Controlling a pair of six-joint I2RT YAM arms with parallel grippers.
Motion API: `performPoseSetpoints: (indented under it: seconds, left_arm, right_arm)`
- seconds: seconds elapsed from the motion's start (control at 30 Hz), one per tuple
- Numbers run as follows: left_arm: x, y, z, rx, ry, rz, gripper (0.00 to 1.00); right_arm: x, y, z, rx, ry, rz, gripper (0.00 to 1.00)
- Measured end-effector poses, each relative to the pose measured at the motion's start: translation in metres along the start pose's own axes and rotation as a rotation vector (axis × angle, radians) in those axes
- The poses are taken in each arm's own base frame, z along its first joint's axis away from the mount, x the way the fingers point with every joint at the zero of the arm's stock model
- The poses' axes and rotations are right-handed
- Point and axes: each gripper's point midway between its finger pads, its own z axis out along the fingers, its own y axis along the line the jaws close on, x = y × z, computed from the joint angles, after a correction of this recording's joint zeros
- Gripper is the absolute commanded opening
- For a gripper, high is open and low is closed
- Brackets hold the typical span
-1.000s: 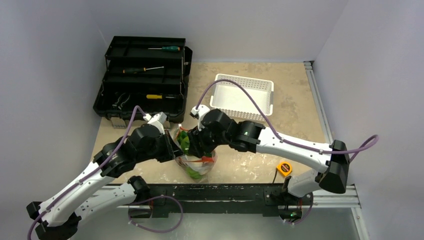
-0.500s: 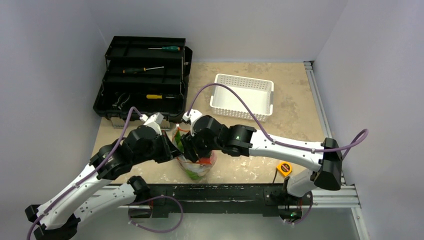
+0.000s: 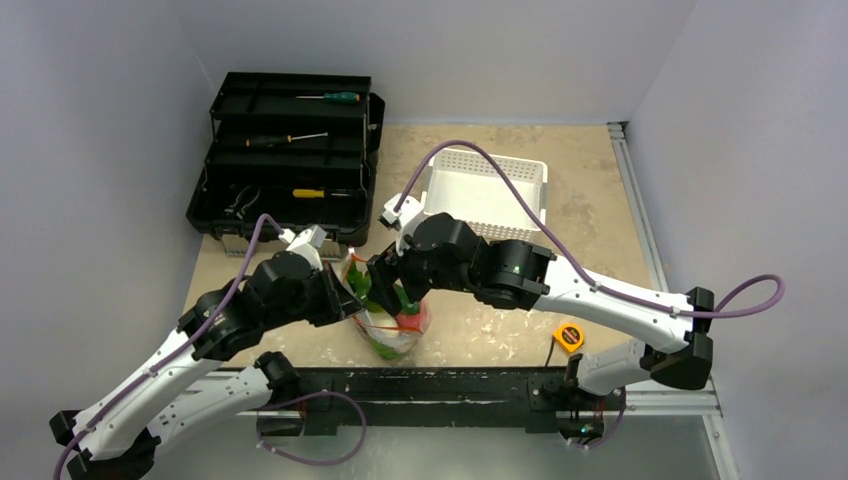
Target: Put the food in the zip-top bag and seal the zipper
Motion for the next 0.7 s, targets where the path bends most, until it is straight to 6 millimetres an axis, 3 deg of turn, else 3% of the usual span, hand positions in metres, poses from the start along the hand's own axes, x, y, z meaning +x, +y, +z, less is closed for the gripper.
performPoseSetpoints:
  seconds: [0.13,0.33,0.53,0.7]
  left_arm:
    - [0.0,0.0,-0.001,0.003,-0.001,0.0,0.0]
    - [0.0,0.0,-0.002,0.006,-0.004,0.0,0.0]
    - [0.0,0.0,-0.002,0.005,-0.004,0.0,0.0]
    - [0.0,0.001,-0.002,0.003,-0.002,-0.001,0.0]
  right_arm:
    - [-0.014,-0.016,-0.007,0.095,-0.046,-0.008,0.73]
    - [-0.007,-0.047,-0.006,0.259,-0.031,-0.037,0.69]
    - [0.016,-0.071,0.012,0.372,0.034,-0.065,0.45]
    - [0.041,-0.077,0.032,0.382,0.108,-0.083,0.0]
